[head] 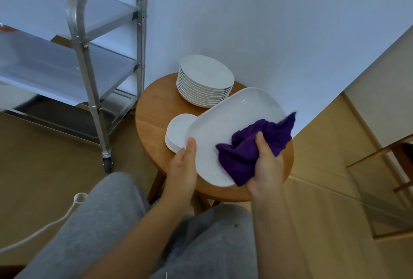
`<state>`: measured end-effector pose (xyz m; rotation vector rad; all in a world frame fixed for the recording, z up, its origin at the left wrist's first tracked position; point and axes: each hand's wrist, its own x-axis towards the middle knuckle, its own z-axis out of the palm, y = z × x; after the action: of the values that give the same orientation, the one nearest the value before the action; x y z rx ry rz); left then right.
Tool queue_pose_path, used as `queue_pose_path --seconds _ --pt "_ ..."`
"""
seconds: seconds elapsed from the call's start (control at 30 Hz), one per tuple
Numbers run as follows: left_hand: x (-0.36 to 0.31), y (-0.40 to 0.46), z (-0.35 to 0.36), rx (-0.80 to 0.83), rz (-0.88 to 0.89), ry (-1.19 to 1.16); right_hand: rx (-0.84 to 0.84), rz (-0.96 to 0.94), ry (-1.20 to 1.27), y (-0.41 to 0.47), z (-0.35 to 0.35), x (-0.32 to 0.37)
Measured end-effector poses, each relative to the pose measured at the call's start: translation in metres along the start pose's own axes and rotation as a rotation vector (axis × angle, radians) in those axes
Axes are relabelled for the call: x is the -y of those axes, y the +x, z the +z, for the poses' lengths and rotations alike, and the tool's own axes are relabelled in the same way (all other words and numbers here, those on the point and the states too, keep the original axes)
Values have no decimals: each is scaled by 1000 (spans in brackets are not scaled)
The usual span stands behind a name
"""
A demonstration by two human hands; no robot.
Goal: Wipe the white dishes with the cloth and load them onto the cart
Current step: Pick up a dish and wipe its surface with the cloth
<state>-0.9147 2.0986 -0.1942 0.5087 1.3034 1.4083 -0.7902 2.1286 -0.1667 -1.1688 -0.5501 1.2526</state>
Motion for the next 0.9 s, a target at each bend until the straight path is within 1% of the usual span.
queue_pose_path --seconds 0.03,0.1,0.2,0.27,0.3,0.37,0.43,0.5,0.53,0.63,0.73,0.8,0.9 --pt "-5 8 -8 50 -20 29 49 -18 -97 3 -6 7" --pt "-22 22 -18 199 -54 40 193 -24 -276 6 -11 17" --pt "-46 36 -19 326 -67 164 335 41 -432 4 -4 18" --pt "-51 41 -18 317 -33 233 355 56 -481 3 3 16" --pt "-54 41 -17 308 -18 214 356 48 -481 2 5 16" --pt "-57 42 -17 279 5 105 381 37 -467 1 5 14" --pt "-65 44 -16 188 22 -26 410 73 -436 -6 4 6" --pt "-71 45 -15 98 61 -128 381 111 -302 -15 3 -9" --pt "-70 45 -13 77 68 -164 332 110 -228 -18 4 -14" --pt "-55 35 -3 -24 71 -268 121 91 -1 -23 14 -31" --pt "-42 22 8 -81 167 -338 -48 113 157 -27 20 -48" --pt "-29 21 8 -36 157 -326 -74 134 131 -26 14 -51" --pt "-21 27 -14 56 39 -206 -45 107 -111 -12 -10 -32"
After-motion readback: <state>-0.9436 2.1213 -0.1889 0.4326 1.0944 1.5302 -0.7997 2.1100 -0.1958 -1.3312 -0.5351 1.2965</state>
